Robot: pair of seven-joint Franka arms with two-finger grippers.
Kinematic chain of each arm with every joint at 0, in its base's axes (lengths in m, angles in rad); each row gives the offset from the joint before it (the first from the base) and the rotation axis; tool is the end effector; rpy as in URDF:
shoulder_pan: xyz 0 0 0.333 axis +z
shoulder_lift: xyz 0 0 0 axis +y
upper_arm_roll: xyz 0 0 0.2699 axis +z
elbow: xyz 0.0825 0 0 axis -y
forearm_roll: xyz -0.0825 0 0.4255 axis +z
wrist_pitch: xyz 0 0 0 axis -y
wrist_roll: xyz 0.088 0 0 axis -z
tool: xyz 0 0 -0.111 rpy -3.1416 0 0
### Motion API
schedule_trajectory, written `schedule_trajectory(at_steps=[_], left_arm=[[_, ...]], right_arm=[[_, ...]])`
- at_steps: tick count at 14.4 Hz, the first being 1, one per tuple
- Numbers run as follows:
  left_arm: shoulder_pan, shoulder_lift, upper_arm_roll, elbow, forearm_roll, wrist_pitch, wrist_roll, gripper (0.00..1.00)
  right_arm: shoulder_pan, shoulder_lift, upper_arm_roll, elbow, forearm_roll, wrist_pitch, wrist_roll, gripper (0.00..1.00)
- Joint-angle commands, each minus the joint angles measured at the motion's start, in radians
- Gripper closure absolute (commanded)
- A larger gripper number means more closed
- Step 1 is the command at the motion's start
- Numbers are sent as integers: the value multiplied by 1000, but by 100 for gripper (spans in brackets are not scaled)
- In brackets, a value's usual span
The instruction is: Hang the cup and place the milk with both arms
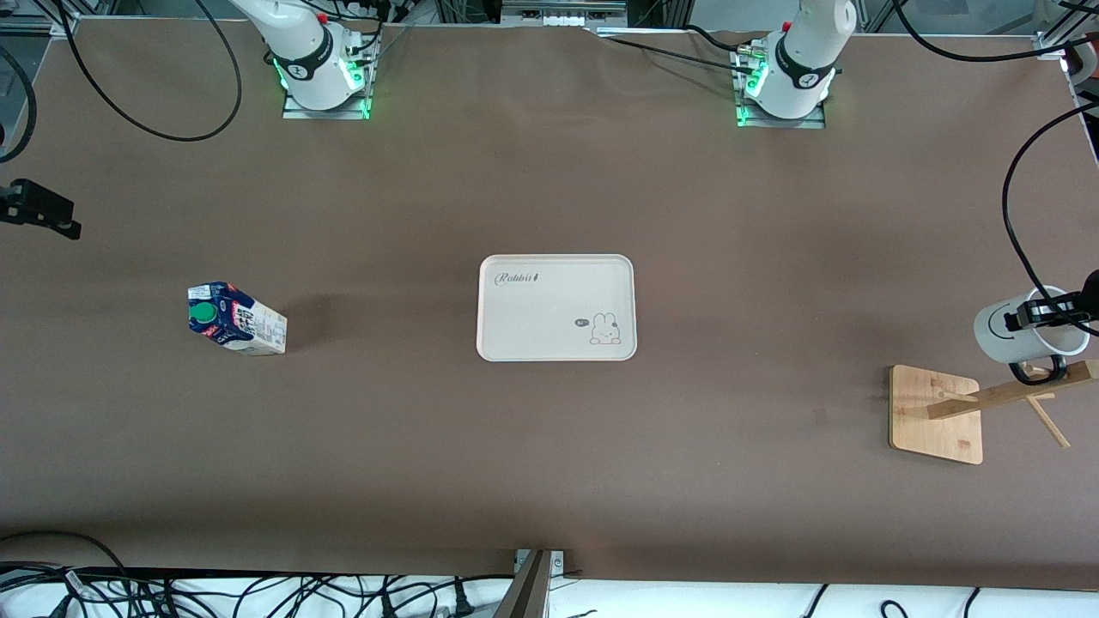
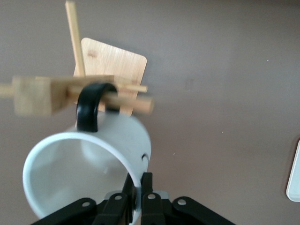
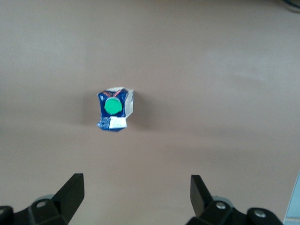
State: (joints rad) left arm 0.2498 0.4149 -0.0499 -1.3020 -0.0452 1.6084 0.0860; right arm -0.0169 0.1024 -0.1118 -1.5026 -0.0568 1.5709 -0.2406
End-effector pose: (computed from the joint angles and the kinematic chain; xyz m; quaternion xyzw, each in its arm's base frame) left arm 0.6788 0.1379 0.4470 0.9962 0.0604 -0.0487 0.0400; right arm 0.6162 -0.0833 0.5476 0.9977 0.0566 -0.0227 0.0305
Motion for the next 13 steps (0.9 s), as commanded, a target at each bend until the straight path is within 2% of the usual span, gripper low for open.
schedule_trajectory(at_steps=[1, 3, 6, 8, 10, 13], left_arm=[[3, -19, -10, -16, 36, -36, 9, 0], [-4, -19, -13, -11, 28, -33, -3, 0], [-32, -31, -22, -6, 36, -36, -17, 0], [-61, -66, -31, -6, 24, -92, -25, 0], [-75, -97, -99, -8, 41, -152, -25, 0], [-78, -111, -142, -8, 65, -156, -22, 0]], right_arm=[[-17, -24, 15, -7, 50, -58, -14, 0], [-18, -23, 12, -7, 80, -45, -17, 0], [-15, -21, 17, 1, 78, -16, -13, 0], [-11, -20, 18, 1, 75, -5, -12, 0], [0, -20, 17, 4, 71, -9, -13, 0], [0, -20, 11, 4, 68, -15, -13, 0]])
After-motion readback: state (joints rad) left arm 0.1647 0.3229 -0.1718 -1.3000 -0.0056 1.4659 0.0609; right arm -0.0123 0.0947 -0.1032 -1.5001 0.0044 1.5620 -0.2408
